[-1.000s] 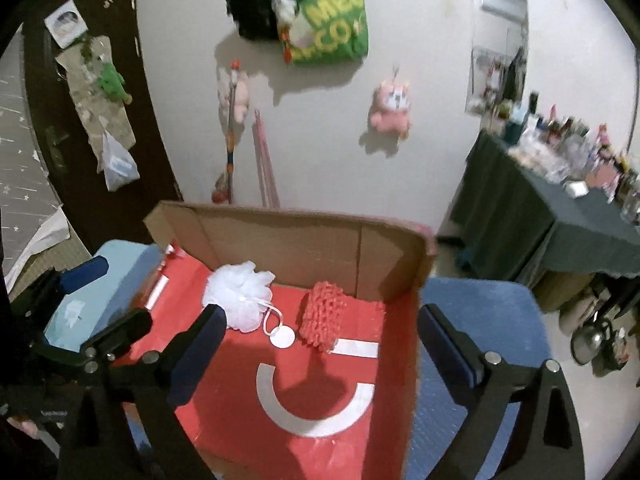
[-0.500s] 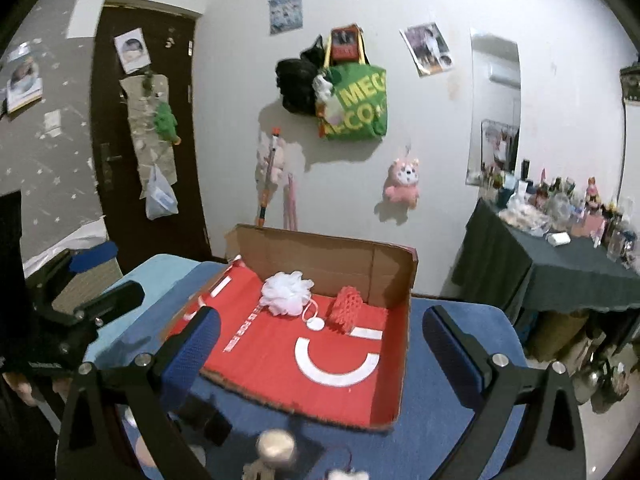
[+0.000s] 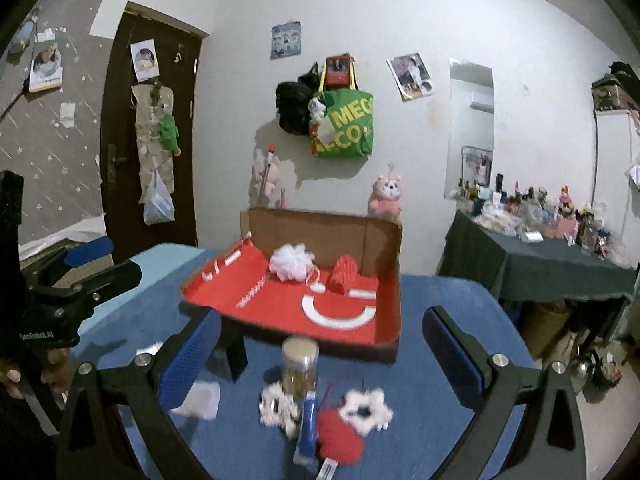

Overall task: Organize soft objects
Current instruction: 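Withdraw both tools from the box back toward the bed items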

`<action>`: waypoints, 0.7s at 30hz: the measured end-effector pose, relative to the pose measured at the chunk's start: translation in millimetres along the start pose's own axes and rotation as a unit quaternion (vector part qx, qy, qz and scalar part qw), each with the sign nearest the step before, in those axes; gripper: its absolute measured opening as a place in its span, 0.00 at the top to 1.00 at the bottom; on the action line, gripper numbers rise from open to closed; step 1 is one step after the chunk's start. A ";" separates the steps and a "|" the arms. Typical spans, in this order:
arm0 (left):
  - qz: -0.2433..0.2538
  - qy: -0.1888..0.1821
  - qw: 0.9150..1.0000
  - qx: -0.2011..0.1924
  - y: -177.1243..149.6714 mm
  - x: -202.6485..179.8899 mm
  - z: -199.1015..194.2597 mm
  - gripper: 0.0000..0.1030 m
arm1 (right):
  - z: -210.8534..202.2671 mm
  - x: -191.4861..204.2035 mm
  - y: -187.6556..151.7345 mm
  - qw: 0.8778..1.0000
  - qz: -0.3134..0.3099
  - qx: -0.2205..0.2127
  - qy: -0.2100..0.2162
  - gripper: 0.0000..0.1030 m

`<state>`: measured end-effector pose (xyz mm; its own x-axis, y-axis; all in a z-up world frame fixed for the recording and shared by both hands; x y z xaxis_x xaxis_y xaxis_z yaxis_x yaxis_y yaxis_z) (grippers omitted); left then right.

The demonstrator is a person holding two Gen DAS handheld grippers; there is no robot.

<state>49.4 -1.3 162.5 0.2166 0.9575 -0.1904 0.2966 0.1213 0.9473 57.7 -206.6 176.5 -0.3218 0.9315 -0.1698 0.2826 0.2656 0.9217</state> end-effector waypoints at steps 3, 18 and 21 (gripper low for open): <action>-0.005 0.015 1.000 0.006 -19.4 3.8 0.2 0.00 | 0.1 5.3 -24.1 1.000 0.005 0.006 -0.011 0.00; -0.021 0.044 0.996 0.081 -97.7 23.6 13.8 0.00 | 35.5 19.1 -102.1 0.996 -0.010 0.084 -0.028 0.00; -0.025 0.049 0.994 0.093 -106.3 29.9 17.3 0.00 | 39.2 19.8 -105.9 0.995 -0.011 0.091 -0.027 0.00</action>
<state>40.5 10.0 51.6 0.1073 0.9735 -0.2018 0.4737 0.1284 0.8713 56.9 -206.6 61.8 -0.2814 0.9360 -0.2117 0.4369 0.3213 0.8402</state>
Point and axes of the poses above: each gripper's, at about its wrist camera, not at the fingertips, and z roughly the way its jaws point, x to its left, y to its top, the point moved 4 cm from there along z, roughly the way its jaws point, and after that the axes turned 8 degrees about -z, right-handed, at the moved point
